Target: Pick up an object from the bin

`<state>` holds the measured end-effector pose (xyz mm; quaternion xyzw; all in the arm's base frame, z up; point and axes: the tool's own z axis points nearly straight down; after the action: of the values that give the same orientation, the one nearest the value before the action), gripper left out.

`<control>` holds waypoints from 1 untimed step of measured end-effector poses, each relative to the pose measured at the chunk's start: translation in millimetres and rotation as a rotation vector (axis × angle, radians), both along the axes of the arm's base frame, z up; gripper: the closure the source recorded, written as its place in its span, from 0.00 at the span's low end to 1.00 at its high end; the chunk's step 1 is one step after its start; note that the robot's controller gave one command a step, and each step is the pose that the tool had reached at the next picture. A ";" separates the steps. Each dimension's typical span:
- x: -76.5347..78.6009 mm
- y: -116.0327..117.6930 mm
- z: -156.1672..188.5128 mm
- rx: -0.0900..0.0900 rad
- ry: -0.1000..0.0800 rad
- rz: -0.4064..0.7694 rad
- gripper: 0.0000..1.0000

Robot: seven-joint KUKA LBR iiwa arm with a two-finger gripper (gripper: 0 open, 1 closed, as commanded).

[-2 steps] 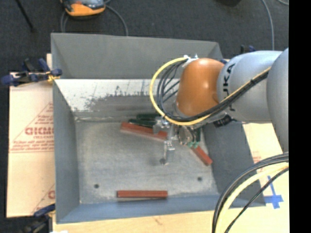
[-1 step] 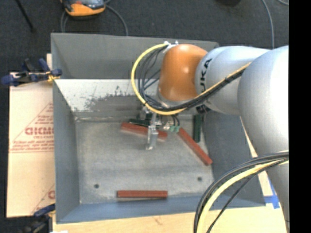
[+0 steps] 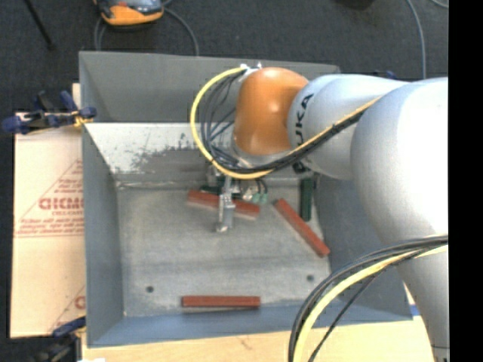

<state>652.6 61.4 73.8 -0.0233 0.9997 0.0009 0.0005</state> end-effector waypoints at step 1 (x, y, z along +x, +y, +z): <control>2.5 -15.4 3.5 0.002 -0.016 -0.004 1.00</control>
Offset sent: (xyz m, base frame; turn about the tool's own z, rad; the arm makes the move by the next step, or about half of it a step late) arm 0.0000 0.0000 0.0000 0.0000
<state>655.1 46.0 77.3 -0.0211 0.9997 0.0015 0.0083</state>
